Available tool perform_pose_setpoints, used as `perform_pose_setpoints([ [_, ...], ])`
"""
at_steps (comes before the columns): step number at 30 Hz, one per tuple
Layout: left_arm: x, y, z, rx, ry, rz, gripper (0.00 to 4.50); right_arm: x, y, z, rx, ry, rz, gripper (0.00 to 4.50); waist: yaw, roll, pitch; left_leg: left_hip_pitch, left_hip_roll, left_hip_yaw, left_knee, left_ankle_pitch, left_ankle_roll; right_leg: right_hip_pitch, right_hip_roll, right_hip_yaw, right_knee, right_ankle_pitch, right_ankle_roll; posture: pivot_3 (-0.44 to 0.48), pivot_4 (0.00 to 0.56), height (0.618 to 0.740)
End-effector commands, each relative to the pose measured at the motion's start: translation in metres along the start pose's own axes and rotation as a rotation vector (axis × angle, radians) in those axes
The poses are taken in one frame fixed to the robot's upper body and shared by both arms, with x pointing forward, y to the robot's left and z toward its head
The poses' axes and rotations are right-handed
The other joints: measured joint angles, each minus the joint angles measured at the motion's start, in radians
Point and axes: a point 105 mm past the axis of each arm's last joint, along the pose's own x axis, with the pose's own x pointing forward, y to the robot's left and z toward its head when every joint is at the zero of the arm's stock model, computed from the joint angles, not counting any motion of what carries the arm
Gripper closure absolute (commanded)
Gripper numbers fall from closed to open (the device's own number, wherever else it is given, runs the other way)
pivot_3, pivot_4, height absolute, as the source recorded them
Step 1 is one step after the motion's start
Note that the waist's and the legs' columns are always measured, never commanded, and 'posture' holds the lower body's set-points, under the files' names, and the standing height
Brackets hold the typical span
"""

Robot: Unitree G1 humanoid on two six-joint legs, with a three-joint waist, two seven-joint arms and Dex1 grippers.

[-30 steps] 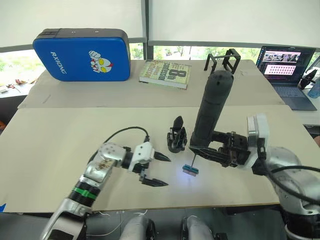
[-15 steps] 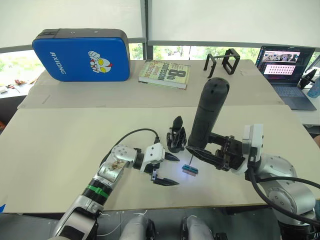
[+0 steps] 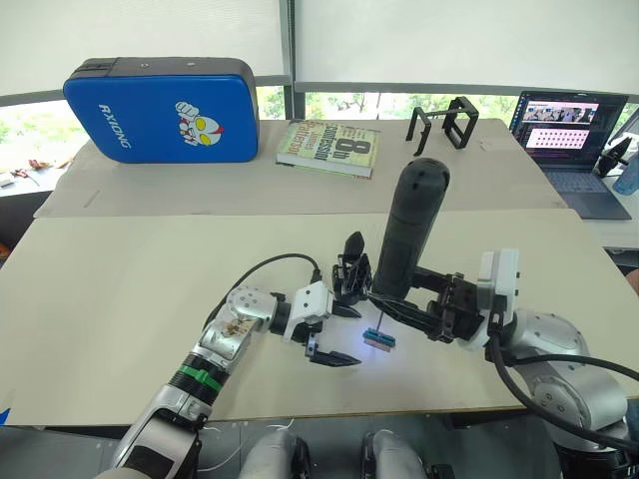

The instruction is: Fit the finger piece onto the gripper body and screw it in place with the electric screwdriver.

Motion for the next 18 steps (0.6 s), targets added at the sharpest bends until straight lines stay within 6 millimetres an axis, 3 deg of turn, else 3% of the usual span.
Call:
perform_pose_setpoints([
  [1, 0.0, 0.005, 0.012, 0.045, -0.029, 0.007, 0.0, 0.0, 0.003, 0.012, -0.056, -0.034, 0.014, 2.6, 0.0, 0.0, 0.0, 0.0, 0.0, 0.0, 0.0, 0.0, 0.0, 0.0, 0.0, 0.0, 0.0, 0.0, 0.0, 0.0, 0.15, 0.74],
  [18, 0.0, 0.007, 0.013, 0.062, -0.018, 0.014, 0.0, -0.002, -0.003, -0.001, -0.047, -0.016, 0.003, 2.6, 0.0, 0.0, 0.0, 0.0, 0.0, 0.0, 0.0, 0.0, 0.0, 0.0, 0.0, 0.0, 0.0, 0.0, 0.0, 0.0, 0.15, 0.74],
])
